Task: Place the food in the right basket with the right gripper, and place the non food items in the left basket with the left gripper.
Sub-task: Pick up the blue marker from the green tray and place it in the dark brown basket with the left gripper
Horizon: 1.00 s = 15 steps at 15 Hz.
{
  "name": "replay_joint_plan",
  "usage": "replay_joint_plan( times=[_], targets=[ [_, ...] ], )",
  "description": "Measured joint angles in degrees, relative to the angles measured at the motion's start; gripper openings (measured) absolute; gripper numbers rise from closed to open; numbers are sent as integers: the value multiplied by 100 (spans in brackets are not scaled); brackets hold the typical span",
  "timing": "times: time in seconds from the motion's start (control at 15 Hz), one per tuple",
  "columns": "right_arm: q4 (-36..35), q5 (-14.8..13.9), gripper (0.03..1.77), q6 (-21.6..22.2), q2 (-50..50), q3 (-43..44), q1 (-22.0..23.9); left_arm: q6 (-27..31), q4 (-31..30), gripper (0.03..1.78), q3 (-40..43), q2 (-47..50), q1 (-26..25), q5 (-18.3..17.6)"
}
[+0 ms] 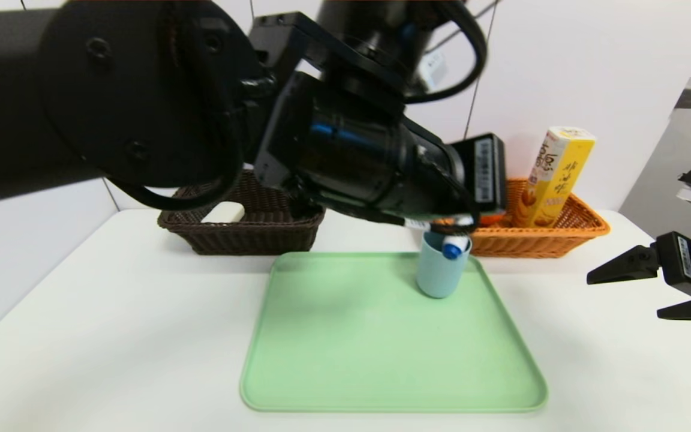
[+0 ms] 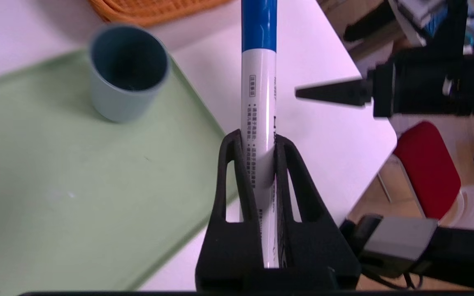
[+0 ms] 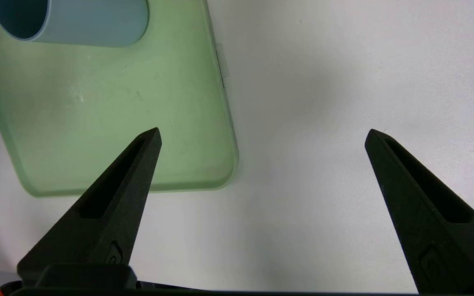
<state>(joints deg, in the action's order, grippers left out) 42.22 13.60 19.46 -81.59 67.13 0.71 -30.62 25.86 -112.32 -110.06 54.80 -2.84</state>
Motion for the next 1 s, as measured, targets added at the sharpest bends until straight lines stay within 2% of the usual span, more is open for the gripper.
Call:
replay_joint_plan(
  times=[0.33, 0.53, 0.73, 1.0],
  targets=[
    [-369, 12, 171, -2, 30, -22, 0, 361, -273, 16, 30, 60, -1781, 20],
    [-451, -10, 171, -9, 30, -46, 0, 500, -290, 16, 65, -267, -2660, 284],
    [-462, 1, 171, -6, 17, -54, 0, 516, -254, 16, 87, -653, -3168, 391],
    [-475, 1, 171, -4, 0, -60, 0, 511, -216, 16, 221, -1036, -3512, 432]
  ],
)
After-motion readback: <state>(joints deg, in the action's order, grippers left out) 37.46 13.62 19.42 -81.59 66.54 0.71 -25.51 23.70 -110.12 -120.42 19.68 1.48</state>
